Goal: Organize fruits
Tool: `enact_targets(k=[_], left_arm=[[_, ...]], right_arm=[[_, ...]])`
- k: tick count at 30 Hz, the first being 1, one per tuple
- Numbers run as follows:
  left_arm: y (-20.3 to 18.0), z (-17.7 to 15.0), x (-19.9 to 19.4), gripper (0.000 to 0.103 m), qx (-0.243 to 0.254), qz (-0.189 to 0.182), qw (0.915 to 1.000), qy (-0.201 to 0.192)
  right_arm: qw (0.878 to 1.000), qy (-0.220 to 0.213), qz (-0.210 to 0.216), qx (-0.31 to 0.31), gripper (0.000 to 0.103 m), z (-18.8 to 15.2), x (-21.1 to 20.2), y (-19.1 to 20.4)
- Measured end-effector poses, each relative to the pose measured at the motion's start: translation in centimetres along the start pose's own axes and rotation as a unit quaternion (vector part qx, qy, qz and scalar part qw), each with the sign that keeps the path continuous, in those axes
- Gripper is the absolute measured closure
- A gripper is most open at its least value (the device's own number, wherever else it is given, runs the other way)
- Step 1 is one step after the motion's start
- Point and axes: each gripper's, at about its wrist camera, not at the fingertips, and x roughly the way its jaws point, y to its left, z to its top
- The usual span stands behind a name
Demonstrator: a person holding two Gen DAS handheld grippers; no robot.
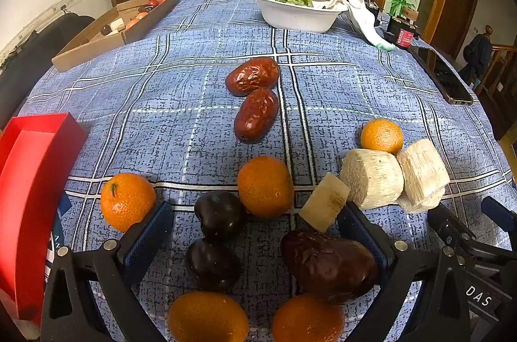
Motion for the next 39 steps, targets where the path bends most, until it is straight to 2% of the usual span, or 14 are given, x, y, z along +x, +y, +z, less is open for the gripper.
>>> enact_targets(k=[26,33,39], left_arm=[[0.14,0.03,0.03,0.001,-0.006,0.002,1.0,0.001],[0.23,0.72,0.48,0.001,-0.002,0.002,0.9997,0.024],[0.33,0.49,0.1,0.001,0.004,-0.015,0.9997,0.02]], right_arm=[[1.0,0.004,0.002,0.0,0.0,0.07,0.02,0.06],[1.0,0.011,0.007,-0.002,0.0,0.37,0.13,-0.42],[1.0,0.008,0.005,0.001,0.0,0.19,0.15,-0.21]])
